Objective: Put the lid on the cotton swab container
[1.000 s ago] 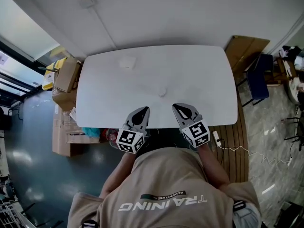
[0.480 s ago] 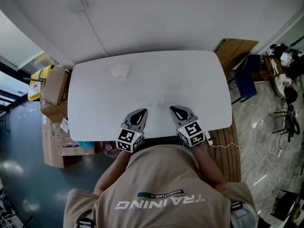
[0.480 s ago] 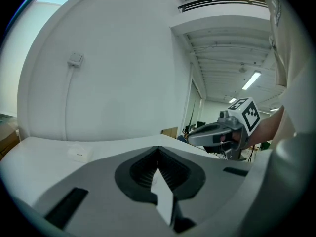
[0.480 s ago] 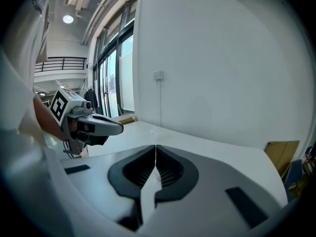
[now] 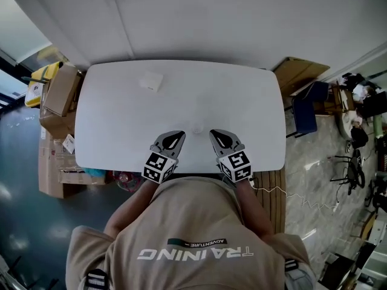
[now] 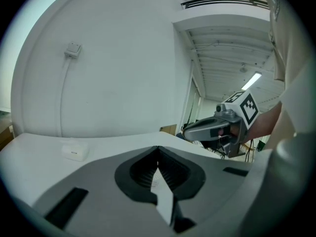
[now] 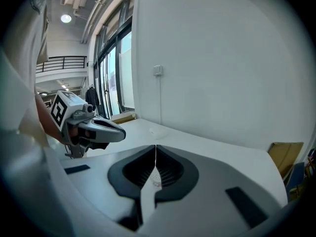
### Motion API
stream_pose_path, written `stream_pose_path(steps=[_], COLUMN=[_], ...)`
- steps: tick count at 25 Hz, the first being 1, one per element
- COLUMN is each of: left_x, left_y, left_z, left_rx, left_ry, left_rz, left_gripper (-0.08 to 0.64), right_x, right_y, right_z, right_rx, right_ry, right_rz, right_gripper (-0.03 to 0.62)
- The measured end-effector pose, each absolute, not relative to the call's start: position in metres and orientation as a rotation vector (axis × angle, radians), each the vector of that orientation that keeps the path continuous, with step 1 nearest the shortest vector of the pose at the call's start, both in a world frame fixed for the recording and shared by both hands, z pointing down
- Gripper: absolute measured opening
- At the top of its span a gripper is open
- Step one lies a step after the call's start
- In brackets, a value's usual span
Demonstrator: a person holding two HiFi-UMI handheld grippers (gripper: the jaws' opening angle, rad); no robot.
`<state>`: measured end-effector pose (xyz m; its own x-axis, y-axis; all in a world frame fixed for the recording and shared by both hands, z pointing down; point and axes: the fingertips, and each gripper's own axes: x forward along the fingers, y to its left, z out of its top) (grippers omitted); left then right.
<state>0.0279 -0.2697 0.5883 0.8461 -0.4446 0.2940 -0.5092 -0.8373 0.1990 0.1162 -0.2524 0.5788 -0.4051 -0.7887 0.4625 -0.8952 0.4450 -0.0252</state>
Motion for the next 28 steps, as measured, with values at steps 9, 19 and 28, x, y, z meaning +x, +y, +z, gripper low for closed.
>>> stream_pose_path(steps=[9,19,28], left_x=[0.039,0.038,0.029], left_y=[-0.282,-0.283,-0.282], left_z=[0.594,0.609,0.608], left_rx=[2.745,2.701,2.687], left_ry=[-0.777,-0.817,-0.861], left_rz=[0.366,0.398,0.402], left_gripper=[0.014,0.013,0.014], right_x=[0.116,0.093,0.099], right_y=[-0.288,-0.318,-0.315], right_z=[0.583,0.641,0.673], right_rx=[1.336,1.181,1.122], right_ry=[-2.377,-2.325,-2.252], right_rz=[0.466,0.583,0.631], right_gripper=[0.018,0.018,0.018])
